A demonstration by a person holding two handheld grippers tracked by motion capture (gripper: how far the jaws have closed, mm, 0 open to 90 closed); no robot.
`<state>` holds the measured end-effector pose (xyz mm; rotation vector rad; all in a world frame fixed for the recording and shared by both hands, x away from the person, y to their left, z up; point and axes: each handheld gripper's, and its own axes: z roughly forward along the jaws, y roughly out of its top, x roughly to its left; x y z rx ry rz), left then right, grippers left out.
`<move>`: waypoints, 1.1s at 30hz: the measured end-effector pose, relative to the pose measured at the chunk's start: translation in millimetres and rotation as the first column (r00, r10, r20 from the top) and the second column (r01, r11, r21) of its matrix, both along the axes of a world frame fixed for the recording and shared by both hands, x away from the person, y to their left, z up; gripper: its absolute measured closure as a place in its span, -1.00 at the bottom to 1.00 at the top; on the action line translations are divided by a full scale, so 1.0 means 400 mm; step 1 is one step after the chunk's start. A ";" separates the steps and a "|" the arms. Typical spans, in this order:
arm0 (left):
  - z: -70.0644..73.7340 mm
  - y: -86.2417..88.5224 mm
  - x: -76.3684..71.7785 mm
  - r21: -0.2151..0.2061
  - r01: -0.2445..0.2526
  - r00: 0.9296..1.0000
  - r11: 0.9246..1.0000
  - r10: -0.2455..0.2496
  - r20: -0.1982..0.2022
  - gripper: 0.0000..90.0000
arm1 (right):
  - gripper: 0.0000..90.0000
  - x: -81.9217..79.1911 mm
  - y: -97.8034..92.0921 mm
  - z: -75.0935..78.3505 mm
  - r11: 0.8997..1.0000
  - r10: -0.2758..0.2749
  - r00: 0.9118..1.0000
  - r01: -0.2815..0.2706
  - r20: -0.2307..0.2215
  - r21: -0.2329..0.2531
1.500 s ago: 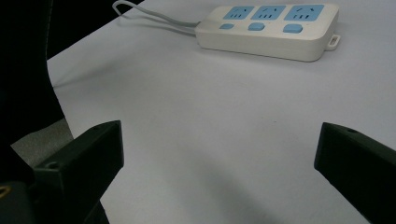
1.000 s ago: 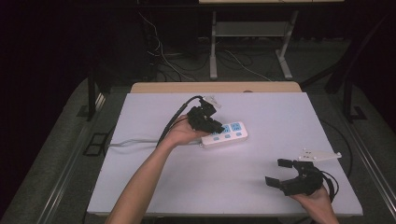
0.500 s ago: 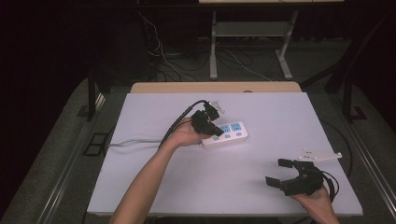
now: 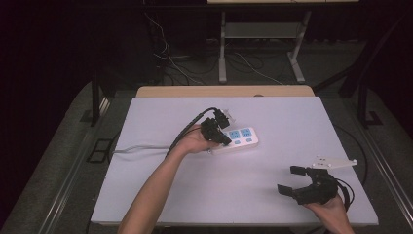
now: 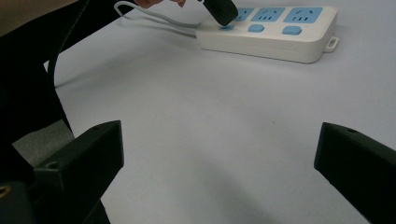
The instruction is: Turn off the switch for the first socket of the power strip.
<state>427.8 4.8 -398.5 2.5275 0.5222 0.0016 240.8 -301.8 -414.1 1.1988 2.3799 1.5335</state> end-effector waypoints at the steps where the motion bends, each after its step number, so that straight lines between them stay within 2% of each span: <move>1: -0.002 0.001 0.001 0.002 -0.005 1.000 1.000 0.005 0.004 0.99 | -0.98 0.000 0.000 0.000 1.000 0.000 1.000 0.000 0.000 0.003; 7: -0.010 0.002 0.002 -0.005 -0.009 1.000 1.000 0.009 -0.013 0.99 | -0.97 -0.002 -0.001 0.001 1.000 0.000 1.000 0.000 0.004 0.008; 9: -0.010 0.004 0.005 -0.001 -0.017 1.000 1.000 0.017 0.005 0.99 | -0.97 -0.002 -0.001 0.001 1.000 -0.001 1.000 0.001 0.005 0.008; 10: -0.012 0.005 0.004 -0.009 -0.033 0.999 0.999 0.033 0.016 0.99 | -0.97 -0.002 -0.001 0.001 1.000 0.000 1.000 0.000 0.006 0.008; 14: -0.026 0.023 0.012 -0.087 -0.074 0.997 0.993 0.072 -0.030 0.99 | -0.98 -0.005 -0.002 0.004 1.000 0.000 1.000 0.000 0.012 0.013; 17: -0.032 0.032 0.012 -0.115 -0.096 0.995 0.989 0.091 -0.047 1.00 | -0.98 -0.004 -0.007 0.004 1.000 -0.005 1.000 0.005 0.012 0.015; 25: -0.033 0.020 0.007 -0.101 -0.088 0.996 0.991 0.086 -0.023 1.00 | -0.97 -0.005 -0.011 0.006 1.000 -0.016 1.000 0.015 0.016 0.021; 30: -0.028 0.008 -0.001 -0.070 -0.084 0.996 0.994 0.085 0.001 1.00 | -0.98 -0.006 -0.014 0.008 1.000 -0.019 1.000 0.019 0.020 0.022; 32: -0.031 0.014 0.006 -0.086 -0.093 0.995 0.992 0.092 -0.025 1.00 | -0.98 -0.007 -0.019 0.009 0.999 -0.026 0.999 0.025 0.021 0.023; 33: -0.030 0.014 0.006 -0.085 -0.094 0.995 0.992 0.093 -0.025 1.00 | -0.98 -0.007 -0.019 0.009 0.999 -0.026 0.999 0.025 0.021 0.023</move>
